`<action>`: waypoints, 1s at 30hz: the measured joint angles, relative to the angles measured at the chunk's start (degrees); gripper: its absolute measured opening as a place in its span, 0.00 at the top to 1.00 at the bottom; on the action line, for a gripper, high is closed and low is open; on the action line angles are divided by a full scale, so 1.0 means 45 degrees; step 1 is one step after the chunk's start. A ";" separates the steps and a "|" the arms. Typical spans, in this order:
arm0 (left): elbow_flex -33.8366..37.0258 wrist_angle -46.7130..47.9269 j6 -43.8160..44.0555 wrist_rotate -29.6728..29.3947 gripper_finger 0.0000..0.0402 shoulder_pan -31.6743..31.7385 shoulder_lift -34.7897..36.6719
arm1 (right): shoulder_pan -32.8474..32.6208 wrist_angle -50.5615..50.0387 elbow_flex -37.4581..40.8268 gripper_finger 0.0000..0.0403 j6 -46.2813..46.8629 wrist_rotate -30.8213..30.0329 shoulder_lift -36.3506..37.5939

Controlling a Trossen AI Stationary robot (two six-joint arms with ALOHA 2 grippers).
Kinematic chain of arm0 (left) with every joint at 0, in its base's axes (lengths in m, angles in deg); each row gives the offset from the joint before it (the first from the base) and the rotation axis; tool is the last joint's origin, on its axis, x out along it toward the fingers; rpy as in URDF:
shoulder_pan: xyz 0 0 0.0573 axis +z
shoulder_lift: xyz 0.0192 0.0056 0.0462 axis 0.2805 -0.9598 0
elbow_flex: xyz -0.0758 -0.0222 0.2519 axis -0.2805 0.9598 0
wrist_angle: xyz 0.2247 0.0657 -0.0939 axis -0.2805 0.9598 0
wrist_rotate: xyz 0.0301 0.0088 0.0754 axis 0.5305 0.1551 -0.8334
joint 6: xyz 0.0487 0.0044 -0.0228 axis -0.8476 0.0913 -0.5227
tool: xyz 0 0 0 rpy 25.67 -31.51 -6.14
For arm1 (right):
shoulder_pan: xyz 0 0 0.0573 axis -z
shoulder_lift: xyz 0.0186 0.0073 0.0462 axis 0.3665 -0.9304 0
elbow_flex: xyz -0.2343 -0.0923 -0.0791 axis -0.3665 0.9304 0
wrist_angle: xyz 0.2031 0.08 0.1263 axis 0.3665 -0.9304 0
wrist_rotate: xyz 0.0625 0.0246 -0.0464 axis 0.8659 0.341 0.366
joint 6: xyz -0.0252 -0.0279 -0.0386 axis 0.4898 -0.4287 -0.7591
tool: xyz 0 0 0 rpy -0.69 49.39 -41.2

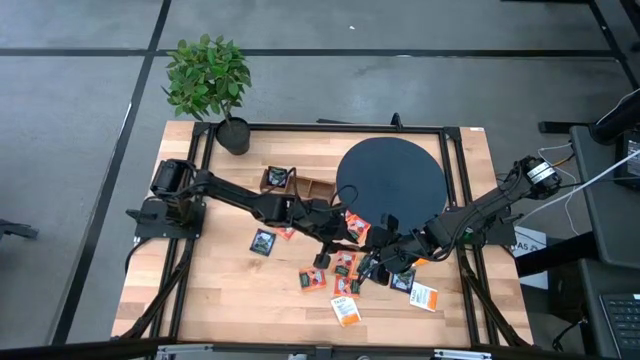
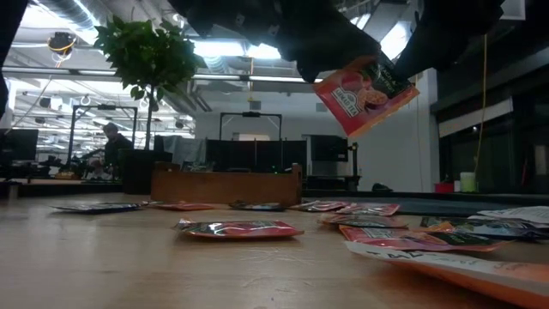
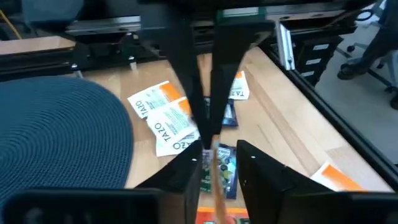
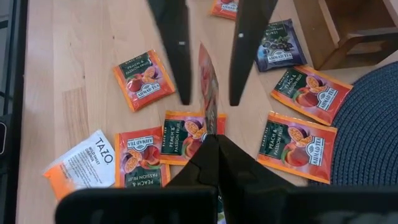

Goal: Pick & Place Tea
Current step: Put the orange tea bag into the middle section of the wooden organizer

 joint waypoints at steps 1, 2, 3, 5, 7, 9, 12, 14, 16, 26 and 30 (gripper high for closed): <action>-0.0007 -0.0105 0.0000 0.0000 0.79 0.0020 -0.0054 | 0.0000 0.0000 0.0000 1.00 0.0000 0.0000 0.0000; -0.0015 -0.0112 0.0000 0.0000 0.80 0.0034 -0.0094 | 0.0000 0.0005 0.0000 1.00 0.0000 0.0000 0.0000; -0.0006 -0.0023 0.0000 0.0000 0.82 0.0045 -0.0119 | 0.0000 0.0000 0.0000 1.00 0.0000 -0.0002 0.0000; 0.0000 -0.0023 -0.0078 -0.0003 0.84 0.0065 -0.0131 | 0.0000 0.0000 0.0000 1.00 0.0000 -0.0004 0.0000; -0.0002 -0.0078 -0.0206 -0.0005 0.86 0.0084 -0.0121 | 0.0000 0.0000 0.0000 1.00 -0.0015 -0.0004 0.0000; 0.0000 -0.0081 -0.0230 0.0000 0.88 0.0108 -0.0121 | 0.0000 0.0000 0.0000 1.00 -0.0016 -0.0004 0.0000; -0.0005 -0.0124 -0.0441 0.0000 0.92 0.0117 -0.0121 | 0.0000 -0.0005 0.0000 1.00 -0.0025 -0.0004 0.0000; 0.0000 -0.0104 -0.0544 0.0002 0.95 0.0117 -0.0121 | 0.0000 -0.0005 0.0000 1.00 -0.0029 -0.0005 0.0000; -0.0005 -0.0107 -0.0559 0.0005 0.98 0.0111 -0.0121 | 0.0000 -0.0005 0.0000 1.00 -0.0029 -0.0004 0.0000; -0.0010 0.0688 -0.0885 0.0010 0.99 0.0112 -0.0085 | -0.0005 0.0001 0.0000 0.90 -0.0024 -0.0044 0.0000; -0.0006 0.1298 -0.1209 0.0046 0.99 0.0164 0.0131 | -0.0010 -0.0007 0.0000 0.80 0.0008 -0.0179 0.0000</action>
